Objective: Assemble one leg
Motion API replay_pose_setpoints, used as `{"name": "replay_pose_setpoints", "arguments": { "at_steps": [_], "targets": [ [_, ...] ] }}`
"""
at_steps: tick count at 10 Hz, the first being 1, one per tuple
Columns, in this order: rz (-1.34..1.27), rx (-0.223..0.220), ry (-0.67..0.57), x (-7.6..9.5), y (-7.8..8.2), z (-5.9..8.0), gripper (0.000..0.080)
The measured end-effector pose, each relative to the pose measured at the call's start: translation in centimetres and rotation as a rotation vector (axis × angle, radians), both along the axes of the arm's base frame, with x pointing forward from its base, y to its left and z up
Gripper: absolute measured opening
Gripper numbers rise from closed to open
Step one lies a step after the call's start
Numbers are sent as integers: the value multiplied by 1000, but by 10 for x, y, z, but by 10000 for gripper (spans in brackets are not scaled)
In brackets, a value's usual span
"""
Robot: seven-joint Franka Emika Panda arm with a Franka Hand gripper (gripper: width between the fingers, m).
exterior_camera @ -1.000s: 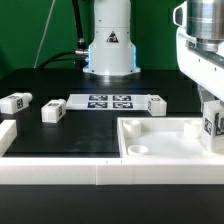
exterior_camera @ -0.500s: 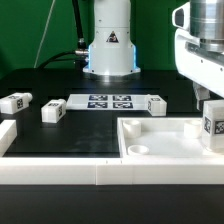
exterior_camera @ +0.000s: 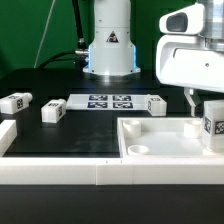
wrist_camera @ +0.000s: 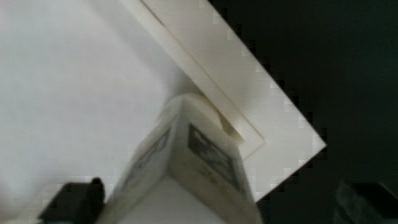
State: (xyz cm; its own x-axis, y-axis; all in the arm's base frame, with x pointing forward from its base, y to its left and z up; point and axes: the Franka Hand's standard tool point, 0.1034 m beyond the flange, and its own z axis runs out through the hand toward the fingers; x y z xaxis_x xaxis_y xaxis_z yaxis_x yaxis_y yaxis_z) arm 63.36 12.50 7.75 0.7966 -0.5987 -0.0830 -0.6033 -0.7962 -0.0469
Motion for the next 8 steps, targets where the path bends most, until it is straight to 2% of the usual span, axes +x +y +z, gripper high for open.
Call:
{"name": "replay_pose_setpoints", "arguments": {
  "at_steps": [6, 8],
  "targets": [
    [618, -12, -47, 1, -5, 0, 649],
    [660, -12, -50, 1, -7, 0, 631]
  ]
}}
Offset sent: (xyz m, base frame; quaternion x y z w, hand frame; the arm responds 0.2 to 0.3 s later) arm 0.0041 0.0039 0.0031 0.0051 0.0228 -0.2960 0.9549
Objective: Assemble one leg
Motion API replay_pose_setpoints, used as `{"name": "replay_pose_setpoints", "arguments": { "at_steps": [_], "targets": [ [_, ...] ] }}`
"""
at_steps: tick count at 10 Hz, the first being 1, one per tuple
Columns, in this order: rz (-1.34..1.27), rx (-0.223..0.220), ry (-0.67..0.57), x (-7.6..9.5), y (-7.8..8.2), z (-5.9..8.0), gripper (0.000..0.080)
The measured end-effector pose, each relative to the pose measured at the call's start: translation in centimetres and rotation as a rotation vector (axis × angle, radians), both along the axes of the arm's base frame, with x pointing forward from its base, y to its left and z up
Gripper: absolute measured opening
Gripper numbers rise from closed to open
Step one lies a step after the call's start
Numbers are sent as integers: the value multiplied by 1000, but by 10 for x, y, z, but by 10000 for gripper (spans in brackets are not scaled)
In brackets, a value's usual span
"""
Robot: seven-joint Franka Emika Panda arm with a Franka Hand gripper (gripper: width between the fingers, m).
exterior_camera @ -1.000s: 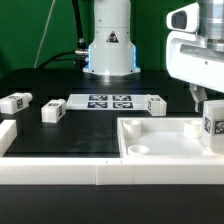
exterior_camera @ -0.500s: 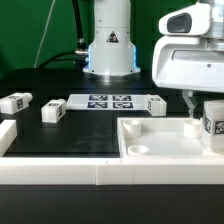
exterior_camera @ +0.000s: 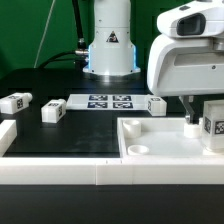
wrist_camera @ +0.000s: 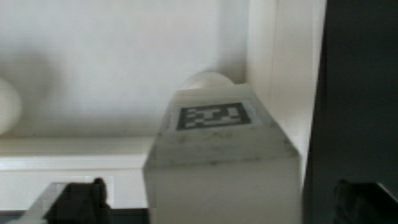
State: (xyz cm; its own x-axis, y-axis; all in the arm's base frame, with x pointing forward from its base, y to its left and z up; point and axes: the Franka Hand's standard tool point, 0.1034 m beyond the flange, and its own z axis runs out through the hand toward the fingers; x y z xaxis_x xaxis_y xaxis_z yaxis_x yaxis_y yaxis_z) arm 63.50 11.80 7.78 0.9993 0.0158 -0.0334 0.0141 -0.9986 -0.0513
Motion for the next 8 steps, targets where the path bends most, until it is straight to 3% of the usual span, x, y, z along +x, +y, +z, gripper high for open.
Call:
{"name": "replay_pose_setpoints", "arguments": {
  "at_steps": [1, 2, 3, 5, 8],
  "targets": [
    [-1, 0, 0, 0, 0, 0, 473],
    [-1, 0, 0, 0, 0, 0, 473],
    [-2, 0, 0, 0, 0, 0, 286],
    [-32, -1, 2, 0, 0, 0, 291],
    [-359, -11, 20, 0, -3, -1, 291]
  ]
}}
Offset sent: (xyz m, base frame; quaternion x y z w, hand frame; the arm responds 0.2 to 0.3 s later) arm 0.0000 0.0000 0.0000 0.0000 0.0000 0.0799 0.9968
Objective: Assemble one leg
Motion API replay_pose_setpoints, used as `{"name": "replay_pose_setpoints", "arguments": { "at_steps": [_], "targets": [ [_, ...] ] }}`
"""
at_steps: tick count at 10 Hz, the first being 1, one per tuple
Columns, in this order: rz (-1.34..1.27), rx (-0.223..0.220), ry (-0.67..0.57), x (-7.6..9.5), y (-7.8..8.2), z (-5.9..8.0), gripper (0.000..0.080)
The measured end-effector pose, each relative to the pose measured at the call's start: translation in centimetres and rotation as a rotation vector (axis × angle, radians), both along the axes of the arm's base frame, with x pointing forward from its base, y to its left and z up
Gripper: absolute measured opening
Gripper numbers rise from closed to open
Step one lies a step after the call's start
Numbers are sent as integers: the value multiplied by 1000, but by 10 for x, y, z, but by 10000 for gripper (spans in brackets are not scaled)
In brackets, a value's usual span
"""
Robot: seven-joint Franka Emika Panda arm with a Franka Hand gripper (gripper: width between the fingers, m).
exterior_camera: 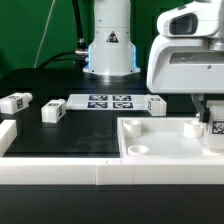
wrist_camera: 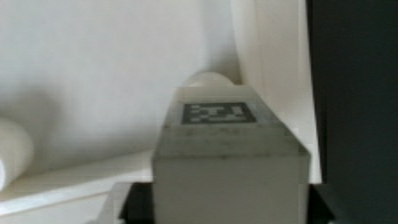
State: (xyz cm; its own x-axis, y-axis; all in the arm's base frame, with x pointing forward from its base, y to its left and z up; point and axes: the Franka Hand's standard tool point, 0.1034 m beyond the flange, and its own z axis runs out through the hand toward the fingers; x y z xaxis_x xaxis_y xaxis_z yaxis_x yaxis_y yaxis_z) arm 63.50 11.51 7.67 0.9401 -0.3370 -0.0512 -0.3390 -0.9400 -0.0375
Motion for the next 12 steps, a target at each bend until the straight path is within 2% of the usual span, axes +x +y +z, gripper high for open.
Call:
{"name": "replay_pose_setpoints", "arguments": {
  "at_steps": [3, 6, 9, 12],
  "targets": [
    [-299, -2, 19, 0, -5, -1, 291],
    [-773, -18, 48, -3, -4, -1, 291],
    [-1060, -31, 68, -5, -5, -1, 291],
    [-1241, -35, 92, -5, -6, -1, 292]
  ]
}}
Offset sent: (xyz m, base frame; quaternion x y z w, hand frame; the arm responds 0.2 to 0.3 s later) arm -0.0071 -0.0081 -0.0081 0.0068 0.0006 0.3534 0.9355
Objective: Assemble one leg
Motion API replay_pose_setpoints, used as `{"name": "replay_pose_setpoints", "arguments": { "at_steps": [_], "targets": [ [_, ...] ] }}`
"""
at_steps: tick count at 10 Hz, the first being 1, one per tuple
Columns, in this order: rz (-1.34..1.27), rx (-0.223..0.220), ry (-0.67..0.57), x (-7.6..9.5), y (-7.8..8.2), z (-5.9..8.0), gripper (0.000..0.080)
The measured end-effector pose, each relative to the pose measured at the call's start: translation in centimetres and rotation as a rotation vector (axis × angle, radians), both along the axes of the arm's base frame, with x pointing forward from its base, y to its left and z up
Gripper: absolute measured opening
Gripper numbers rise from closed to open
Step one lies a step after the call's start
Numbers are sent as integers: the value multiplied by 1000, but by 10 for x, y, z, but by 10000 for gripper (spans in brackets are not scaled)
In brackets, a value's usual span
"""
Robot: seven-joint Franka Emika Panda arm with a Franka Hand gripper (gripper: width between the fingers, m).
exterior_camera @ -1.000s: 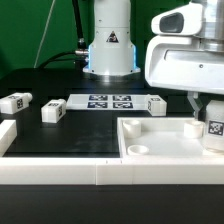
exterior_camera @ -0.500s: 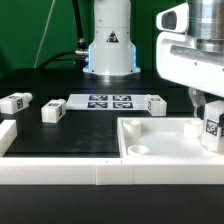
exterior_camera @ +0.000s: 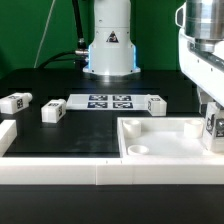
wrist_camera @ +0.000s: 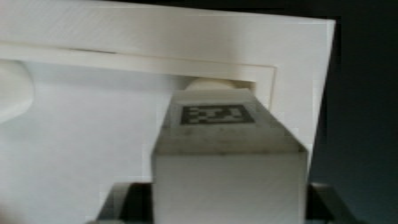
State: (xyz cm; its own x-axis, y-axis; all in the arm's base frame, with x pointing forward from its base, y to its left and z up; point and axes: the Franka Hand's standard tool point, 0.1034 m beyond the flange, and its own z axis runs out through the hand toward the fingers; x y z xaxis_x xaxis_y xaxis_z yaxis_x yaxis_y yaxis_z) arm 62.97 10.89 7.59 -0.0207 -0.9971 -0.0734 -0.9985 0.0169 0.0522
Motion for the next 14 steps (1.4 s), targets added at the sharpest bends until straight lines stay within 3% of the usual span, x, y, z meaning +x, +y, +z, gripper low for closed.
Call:
{"name": "replay_pose_setpoints", "arguments": {
  "at_steps": [2, 4, 5, 6, 12, 14],
  "targets": [
    [12, 0, -2, 0, 0, -1, 292],
    [61, 4, -6, 0, 4, -1, 585],
    [96, 6, -9, 0, 7, 0, 585],
    [249, 11, -19, 0, 8, 0, 639],
    [843, 37, -66, -1, 14, 0, 649],
    [1087, 19, -73, 0, 14, 0, 649]
  ]
}}
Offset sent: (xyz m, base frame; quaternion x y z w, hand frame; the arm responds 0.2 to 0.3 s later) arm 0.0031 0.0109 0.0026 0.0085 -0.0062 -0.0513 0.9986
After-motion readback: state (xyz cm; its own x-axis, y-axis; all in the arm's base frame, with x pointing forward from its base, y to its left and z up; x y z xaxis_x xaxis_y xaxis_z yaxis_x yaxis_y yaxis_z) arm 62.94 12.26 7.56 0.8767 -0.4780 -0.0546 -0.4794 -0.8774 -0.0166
